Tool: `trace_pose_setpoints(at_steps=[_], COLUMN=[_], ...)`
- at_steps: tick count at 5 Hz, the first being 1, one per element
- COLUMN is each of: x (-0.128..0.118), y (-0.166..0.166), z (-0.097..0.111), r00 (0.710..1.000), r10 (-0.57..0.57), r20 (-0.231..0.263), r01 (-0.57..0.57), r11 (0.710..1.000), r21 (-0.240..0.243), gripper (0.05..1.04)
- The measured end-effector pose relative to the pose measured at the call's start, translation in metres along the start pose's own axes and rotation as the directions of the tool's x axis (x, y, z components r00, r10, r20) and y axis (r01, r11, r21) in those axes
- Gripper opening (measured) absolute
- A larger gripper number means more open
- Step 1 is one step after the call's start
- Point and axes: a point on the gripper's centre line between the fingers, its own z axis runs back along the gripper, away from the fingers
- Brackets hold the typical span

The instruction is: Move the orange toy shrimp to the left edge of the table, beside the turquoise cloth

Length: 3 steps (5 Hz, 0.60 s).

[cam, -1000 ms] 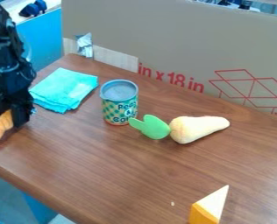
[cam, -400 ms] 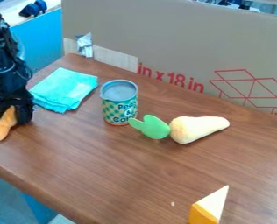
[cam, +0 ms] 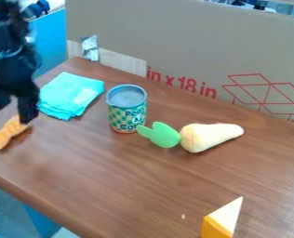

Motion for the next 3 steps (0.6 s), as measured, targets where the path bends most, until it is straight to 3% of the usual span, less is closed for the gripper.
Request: trace_pose_setpoints(at_steps=[1,2,3], x=[-0.003,-0.016,-0.025], y=[-0.048,-0.092,-0.141], z=[0.022,0.035,0.039], r00=[0.978,0.903,0.815], r10=[-0.208,-0.429,-0.575], r20=[0.01,0.035,0.072], r01=[0.207,0.43,0.578], r11=[0.978,0.9,0.797], r21=[0.025,-0.068,-0.175], gripper=[1.005,1.005,1.002])
